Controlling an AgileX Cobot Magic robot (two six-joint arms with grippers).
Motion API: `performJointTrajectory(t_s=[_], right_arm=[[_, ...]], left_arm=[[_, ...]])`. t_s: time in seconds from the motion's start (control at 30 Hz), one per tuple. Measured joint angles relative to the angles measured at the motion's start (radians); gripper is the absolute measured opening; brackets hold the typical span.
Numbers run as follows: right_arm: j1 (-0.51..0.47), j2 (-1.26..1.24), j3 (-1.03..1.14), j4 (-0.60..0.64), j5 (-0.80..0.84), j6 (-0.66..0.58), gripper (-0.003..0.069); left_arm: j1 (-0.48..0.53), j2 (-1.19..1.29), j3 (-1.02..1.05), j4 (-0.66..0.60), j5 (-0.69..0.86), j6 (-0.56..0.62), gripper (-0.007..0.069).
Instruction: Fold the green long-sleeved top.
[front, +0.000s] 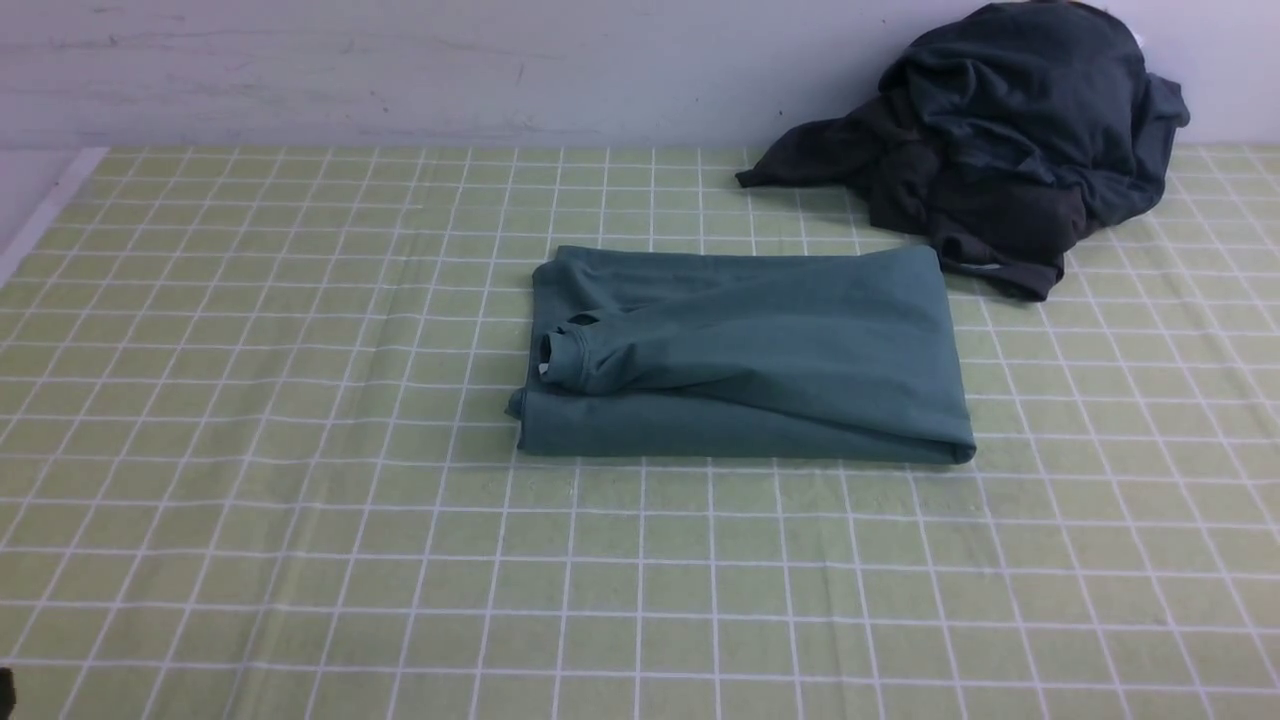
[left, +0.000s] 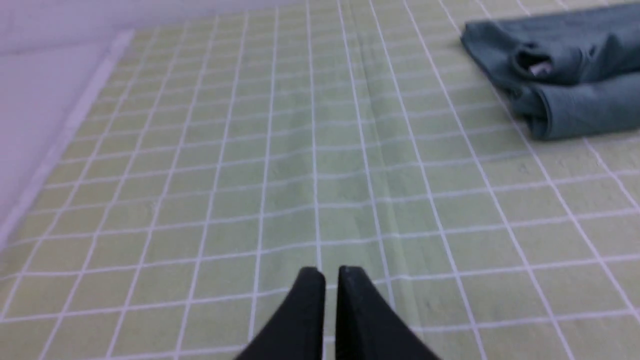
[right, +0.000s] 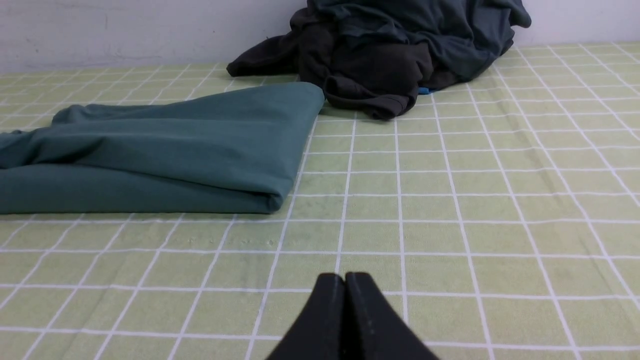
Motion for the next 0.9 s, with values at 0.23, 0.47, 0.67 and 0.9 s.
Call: performJointTrajectory(t_s=[0.23,0.47,0.67,0.9], right_arm=[[0.0,0.0,0.0,0.001,0.001,0.0,-0.0013],[0.0,0.0,0.0,0.001,0.001,0.0,-0.0013],[0.0,0.0,0.0,0.001,0.001,0.0,-0.0013],[0.0,0.0,0.0,0.001,0.001,0.0,-0.0013]], left_arm=[[0.055,-0.021,0.125,-0.024,-0.126,-0.026,0.0027],[0.056,-0.021,0.12,-0.064,-0.095,0.012,0.0027],[0.056,-0.021,0.12,-0.137,-0.09,0.127,0.0027],[0.056,-0.021,0.119,-0.179,-0.082,0.196,0.0027]])
